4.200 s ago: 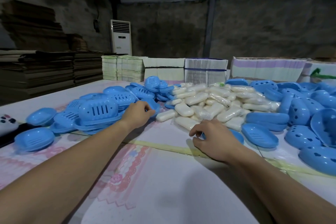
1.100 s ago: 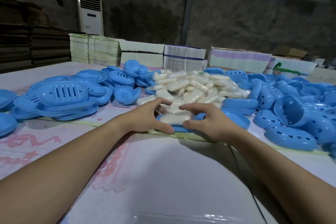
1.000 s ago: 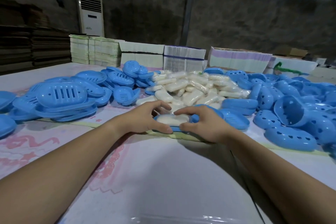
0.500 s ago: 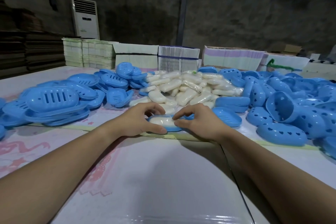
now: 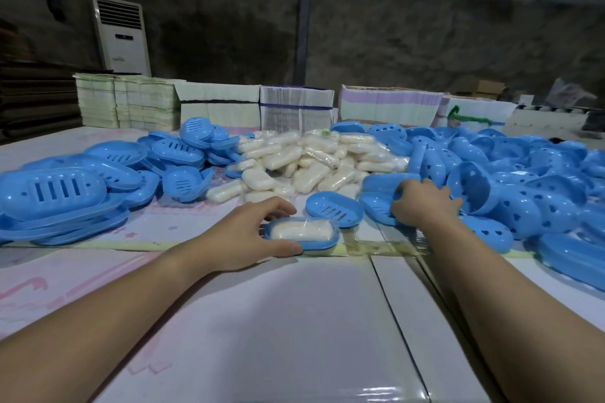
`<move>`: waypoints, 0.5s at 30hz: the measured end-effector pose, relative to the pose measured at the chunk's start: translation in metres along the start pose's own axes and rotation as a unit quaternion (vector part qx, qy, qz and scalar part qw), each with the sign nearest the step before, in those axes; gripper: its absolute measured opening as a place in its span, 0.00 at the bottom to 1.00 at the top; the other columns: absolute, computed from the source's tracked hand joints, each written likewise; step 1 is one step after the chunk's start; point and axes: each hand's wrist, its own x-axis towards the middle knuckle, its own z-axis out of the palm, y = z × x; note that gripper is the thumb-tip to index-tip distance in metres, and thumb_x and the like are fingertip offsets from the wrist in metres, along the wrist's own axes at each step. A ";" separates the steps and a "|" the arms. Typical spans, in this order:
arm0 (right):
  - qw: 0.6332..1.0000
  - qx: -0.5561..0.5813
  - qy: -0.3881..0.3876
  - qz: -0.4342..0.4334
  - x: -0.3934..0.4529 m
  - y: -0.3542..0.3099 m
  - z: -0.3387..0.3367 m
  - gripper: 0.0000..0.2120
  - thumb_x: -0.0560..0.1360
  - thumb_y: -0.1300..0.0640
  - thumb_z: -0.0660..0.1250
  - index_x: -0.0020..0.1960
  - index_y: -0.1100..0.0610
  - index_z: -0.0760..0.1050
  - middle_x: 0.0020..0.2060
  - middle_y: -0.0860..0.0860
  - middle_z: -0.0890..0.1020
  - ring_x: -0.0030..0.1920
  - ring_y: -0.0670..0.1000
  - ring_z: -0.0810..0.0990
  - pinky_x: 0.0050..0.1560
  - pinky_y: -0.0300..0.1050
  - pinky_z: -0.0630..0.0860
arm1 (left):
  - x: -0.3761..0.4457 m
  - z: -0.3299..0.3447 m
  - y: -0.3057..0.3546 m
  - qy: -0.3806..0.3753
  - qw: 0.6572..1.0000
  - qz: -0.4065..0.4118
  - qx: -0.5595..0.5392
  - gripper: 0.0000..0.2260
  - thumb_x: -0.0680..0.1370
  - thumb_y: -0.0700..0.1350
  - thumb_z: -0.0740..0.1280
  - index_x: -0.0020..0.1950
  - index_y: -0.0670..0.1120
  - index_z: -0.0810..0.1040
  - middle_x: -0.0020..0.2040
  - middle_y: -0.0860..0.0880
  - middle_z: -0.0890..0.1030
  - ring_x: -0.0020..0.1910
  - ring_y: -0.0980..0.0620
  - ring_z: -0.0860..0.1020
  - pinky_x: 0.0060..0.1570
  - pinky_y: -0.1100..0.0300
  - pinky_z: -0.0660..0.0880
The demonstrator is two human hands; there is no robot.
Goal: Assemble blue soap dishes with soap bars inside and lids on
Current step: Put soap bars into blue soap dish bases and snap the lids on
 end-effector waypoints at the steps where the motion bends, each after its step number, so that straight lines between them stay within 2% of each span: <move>1: 1.000 0.004 0.011 -0.001 0.001 -0.001 0.000 0.16 0.75 0.56 0.60 0.61 0.51 0.73 0.56 0.56 0.72 0.67 0.64 0.65 0.66 0.64 0.60 | 0.000 0.000 -0.001 0.000 1.000 -0.001 0.000 0.22 0.69 0.61 0.77 0.59 0.65 0.72 0.58 0.63 0.77 0.59 0.64 0.75 0.51 0.72 0.73; 3: 0.998 0.038 0.049 -0.013 0.001 -0.003 -0.001 0.15 0.74 0.57 0.60 0.60 0.51 0.74 0.49 0.53 0.72 0.63 0.62 0.68 0.63 0.61 0.62 | 0.000 -0.001 -0.002 -0.001 1.000 -0.003 0.001 0.23 0.69 0.62 0.77 0.59 0.66 0.72 0.58 0.63 0.77 0.59 0.64 0.75 0.52 0.71 0.73; 4: 0.996 0.058 0.068 -0.021 0.002 -0.003 -0.002 0.16 0.74 0.57 0.61 0.61 0.51 0.74 0.49 0.53 0.73 0.62 0.61 0.70 0.61 0.60 0.63 | 0.000 -0.001 -0.003 -0.001 1.000 -0.004 0.002 0.23 0.69 0.62 0.77 0.59 0.66 0.72 0.58 0.63 0.77 0.59 0.64 0.75 0.52 0.70 0.73; 6: 0.993 0.070 0.088 -0.028 0.002 0.000 -0.002 0.19 0.74 0.58 0.61 0.64 0.50 0.74 0.57 0.55 0.75 0.62 0.61 0.70 0.62 0.60 0.65 | -0.001 -0.001 -0.003 -0.002 1.000 -0.005 0.001 0.22 0.69 0.62 0.77 0.59 0.66 0.72 0.58 0.64 0.77 0.58 0.66 0.75 0.51 0.71 0.73; 9: 0.996 0.051 0.079 -0.011 0.005 0.005 0.000 0.18 0.76 0.57 0.62 0.65 0.51 0.74 0.64 0.56 0.71 0.66 0.64 0.66 0.64 0.61 0.67 | -0.001 -0.002 -0.002 -0.004 1.000 -0.008 -0.002 0.21 0.68 0.62 0.77 0.57 0.67 0.73 0.57 0.66 0.77 0.57 0.71 0.73 0.48 0.75 0.72; 12: 0.997 0.049 0.059 -0.017 0.006 0.006 0.002 0.16 0.76 0.57 0.63 0.63 0.52 0.76 0.62 0.56 0.72 0.65 0.66 0.65 0.59 0.59 0.70 | -0.001 -0.001 -0.003 -0.005 1.000 -0.014 -0.013 0.22 0.68 0.61 0.78 0.57 0.66 0.74 0.56 0.67 0.78 0.56 0.71 0.74 0.47 0.76 0.72; 15: 0.998 0.035 0.046 -0.014 0.006 0.004 0.003 0.14 0.76 0.56 0.64 0.61 0.52 0.76 0.57 0.54 0.72 0.65 0.64 0.64 0.56 0.58 0.70 | 0.002 -0.002 -0.003 -0.001 0.999 -0.029 -0.020 0.23 0.65 0.61 0.79 0.57 0.65 0.75 0.56 0.65 0.79 0.56 0.65 0.76 0.48 0.72 0.73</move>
